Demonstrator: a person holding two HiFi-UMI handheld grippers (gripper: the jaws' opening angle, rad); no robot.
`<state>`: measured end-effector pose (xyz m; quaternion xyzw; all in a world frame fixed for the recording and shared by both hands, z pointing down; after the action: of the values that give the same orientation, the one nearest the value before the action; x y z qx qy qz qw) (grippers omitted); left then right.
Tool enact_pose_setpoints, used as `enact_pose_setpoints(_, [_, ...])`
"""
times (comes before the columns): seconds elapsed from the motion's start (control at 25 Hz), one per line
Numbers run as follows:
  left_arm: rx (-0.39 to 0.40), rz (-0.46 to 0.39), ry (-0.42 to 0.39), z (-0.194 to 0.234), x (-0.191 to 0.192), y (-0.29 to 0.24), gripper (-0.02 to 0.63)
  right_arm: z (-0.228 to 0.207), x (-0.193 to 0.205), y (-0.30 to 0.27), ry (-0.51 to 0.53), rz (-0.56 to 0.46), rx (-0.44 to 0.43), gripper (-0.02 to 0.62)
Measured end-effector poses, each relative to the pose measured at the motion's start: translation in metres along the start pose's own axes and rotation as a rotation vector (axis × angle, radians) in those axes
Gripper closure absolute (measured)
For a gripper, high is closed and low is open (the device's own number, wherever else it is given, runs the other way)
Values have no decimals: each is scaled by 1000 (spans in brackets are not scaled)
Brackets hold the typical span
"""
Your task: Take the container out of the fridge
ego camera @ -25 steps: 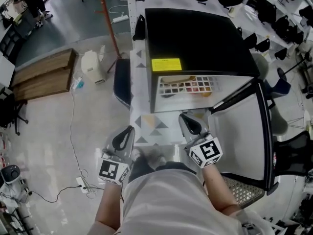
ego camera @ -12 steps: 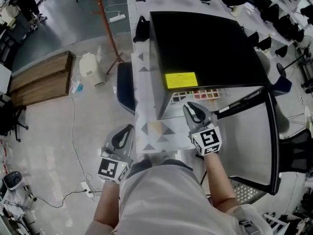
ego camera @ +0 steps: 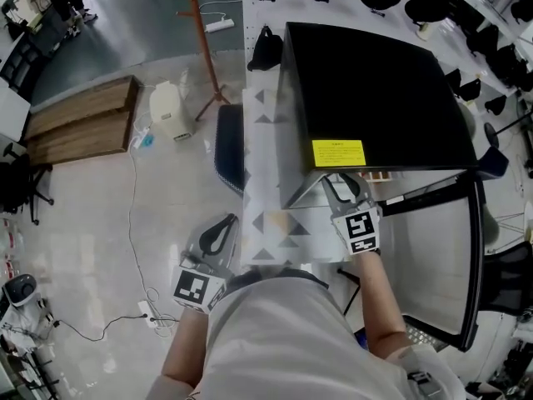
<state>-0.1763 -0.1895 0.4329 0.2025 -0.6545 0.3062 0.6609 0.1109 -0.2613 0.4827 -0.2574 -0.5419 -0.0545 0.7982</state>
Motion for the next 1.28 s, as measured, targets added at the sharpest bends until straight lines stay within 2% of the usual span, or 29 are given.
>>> enact_pose_setpoints(0.36, [-68,-1,32,15,1,9,581,-10,9,-30,125,115,-21,451])
enact_pose_setpoints(0.56, [-79,-11,71,18,1,11,581,-14,9,-39,160,137,-23,453])
enact_pose_setpoints(0.72, [-80,-18,73,16,0,10,581,-15,10,-42,193,157,-36,488])
enact_pose_setpoints(0.8, [-79,-20,72,16,1,9,581,-15,11,-42,210,162,-40,525])
enact_pose_setpoints(1.28, [-64,-26,67,9,-1,10,581,-14,1,-22,259,150,-33,558])
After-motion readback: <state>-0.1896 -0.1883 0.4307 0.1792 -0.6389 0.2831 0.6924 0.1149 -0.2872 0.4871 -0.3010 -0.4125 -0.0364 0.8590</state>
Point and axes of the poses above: the fingertips, and each gripper's own axes: y backward along the fingers, z to its left, x out of its underside, the point moved 6 cm from there along y, backward along the fingers
